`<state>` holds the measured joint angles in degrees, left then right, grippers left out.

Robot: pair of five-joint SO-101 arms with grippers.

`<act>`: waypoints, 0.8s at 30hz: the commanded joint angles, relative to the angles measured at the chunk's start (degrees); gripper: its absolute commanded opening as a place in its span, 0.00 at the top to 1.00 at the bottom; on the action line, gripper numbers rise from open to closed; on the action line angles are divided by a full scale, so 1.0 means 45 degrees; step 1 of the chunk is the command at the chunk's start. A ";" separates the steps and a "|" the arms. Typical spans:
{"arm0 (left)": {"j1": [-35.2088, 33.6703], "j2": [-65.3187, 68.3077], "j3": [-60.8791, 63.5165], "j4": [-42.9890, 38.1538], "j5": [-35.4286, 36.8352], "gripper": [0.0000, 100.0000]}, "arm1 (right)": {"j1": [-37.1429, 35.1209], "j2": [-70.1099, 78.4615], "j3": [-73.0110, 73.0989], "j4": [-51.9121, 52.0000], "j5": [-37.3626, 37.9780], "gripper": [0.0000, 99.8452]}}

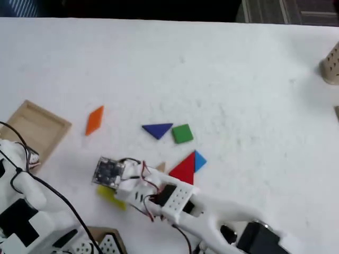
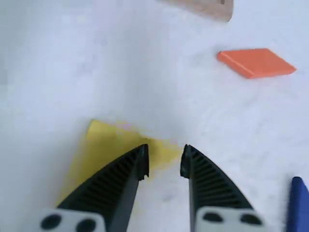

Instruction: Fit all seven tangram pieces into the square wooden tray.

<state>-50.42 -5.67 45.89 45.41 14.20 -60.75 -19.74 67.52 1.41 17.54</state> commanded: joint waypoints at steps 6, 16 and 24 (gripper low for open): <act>0.0264 0.0010 -0.0547 -0.0274 -0.0117 0.84 | -0.3038 -0.1221 -0.0059 0.0420 -0.4063 0.90; 0.0264 0.0010 -0.0567 -0.0274 -0.0117 0.84 | -0.2901 0.2002 -0.2129 0.2100 -0.4063 0.98; 0.0264 0.0010 -0.0508 -0.0274 -0.0117 0.84 | -0.1143 0.2549 -0.2462 0.2120 -0.4063 0.98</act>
<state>-50.42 -5.67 45.89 45.41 14.20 -69.54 -7.60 59.25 10.46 -0.13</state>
